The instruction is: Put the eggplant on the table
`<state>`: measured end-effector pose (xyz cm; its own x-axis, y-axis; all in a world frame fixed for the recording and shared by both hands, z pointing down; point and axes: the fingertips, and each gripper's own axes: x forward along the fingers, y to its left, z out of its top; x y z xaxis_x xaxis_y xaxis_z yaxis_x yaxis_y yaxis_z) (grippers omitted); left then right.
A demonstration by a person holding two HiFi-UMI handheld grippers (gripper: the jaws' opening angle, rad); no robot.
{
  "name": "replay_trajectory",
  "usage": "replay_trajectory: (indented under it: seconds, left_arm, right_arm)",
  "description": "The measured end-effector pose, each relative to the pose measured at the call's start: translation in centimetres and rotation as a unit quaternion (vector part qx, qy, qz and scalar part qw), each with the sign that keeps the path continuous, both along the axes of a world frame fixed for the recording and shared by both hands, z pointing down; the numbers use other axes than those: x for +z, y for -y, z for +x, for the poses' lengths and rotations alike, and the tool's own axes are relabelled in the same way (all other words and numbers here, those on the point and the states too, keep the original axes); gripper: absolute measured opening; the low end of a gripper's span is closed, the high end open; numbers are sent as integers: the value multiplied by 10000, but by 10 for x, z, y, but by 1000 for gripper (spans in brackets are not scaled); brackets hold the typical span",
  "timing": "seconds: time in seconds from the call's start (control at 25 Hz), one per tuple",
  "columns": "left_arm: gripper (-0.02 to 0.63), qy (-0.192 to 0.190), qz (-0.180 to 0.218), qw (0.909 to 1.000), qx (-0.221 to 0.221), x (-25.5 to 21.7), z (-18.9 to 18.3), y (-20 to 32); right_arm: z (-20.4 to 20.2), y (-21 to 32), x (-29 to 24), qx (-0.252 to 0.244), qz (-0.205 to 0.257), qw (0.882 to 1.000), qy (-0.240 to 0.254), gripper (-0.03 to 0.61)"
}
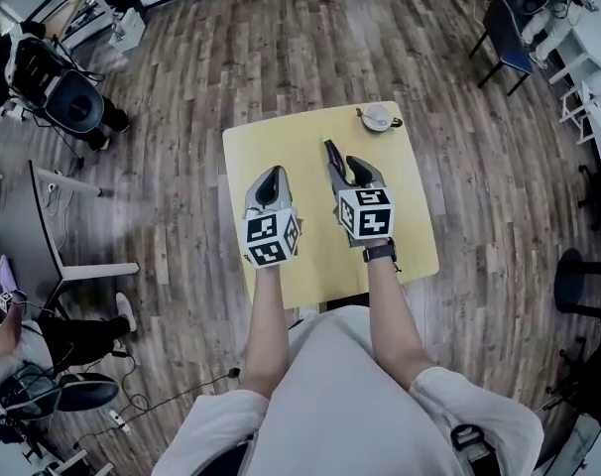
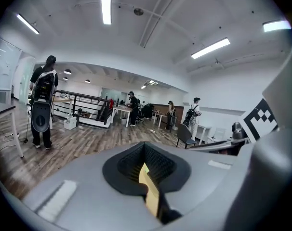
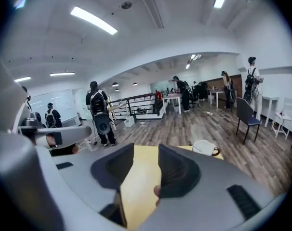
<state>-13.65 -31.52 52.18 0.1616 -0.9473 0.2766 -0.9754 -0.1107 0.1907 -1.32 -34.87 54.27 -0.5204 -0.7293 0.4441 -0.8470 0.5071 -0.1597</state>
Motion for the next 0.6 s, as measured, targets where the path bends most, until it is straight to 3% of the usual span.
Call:
replay_trajectory:
  seconds: [0.32, 0.6]
  left_arm:
    - [9, 174, 606, 9979, 145, -78, -11, -22]
    - [9, 256, 1090, 9934, 266, -125, -14, -48]
  right_arm:
    - [-2, -27, -78, 22, 840, 9964, -145, 126]
    - [-2, -56, -146, 79, 1658, 9861, -95, 71]
